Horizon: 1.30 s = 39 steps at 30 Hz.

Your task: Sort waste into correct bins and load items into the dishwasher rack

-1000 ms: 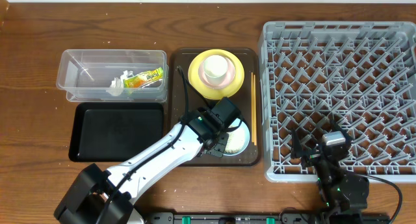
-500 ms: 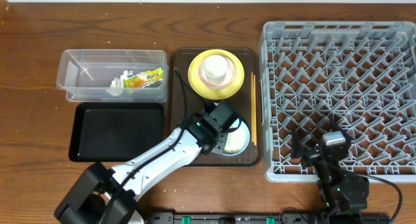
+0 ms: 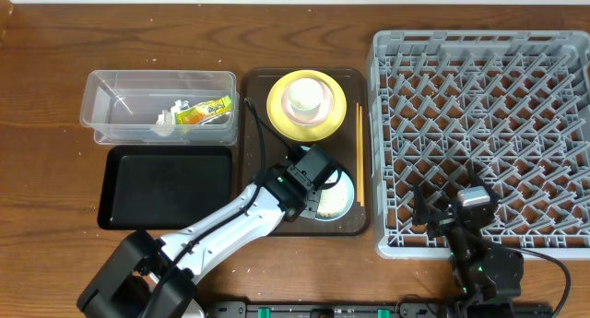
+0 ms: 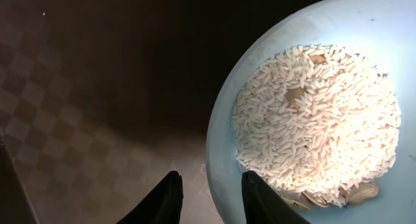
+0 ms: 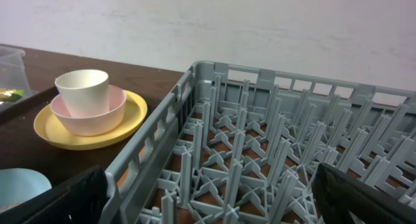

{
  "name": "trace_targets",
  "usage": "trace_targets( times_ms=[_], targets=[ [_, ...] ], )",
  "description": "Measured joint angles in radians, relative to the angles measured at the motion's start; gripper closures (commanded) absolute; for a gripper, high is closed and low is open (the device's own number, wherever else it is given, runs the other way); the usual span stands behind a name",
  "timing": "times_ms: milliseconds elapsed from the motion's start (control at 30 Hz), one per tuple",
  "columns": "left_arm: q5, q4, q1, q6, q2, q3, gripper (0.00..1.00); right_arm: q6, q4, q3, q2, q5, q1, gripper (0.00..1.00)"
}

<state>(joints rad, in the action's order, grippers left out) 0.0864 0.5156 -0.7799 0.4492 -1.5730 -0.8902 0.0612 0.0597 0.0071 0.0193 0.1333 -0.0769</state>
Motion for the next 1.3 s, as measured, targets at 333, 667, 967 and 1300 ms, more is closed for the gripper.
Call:
trace_targets(
  times_ms=[333,667,967,1300],
  targets=[
    [0.038,0.002,0.0,0.0,0.0,0.0,0.73,0.0,0.0,0.0,0.0,0.0,0.0,0.01],
    [0.243,0.081,-0.001,0.0,0.0,0.0,0.72,0.0,0.0,0.0,0.0,0.0,0.0,0.01],
    [0.494,0.187,-0.001,-0.002,0.0,0.0,0.66,0.0,0.0,0.0,0.0,0.0,0.0,0.01],
    [0.625,0.231,-0.001,-0.001,0.0,0.0,0.64,0.0,0.0,0.0,0.0,0.0,0.0,0.01]
  ],
)
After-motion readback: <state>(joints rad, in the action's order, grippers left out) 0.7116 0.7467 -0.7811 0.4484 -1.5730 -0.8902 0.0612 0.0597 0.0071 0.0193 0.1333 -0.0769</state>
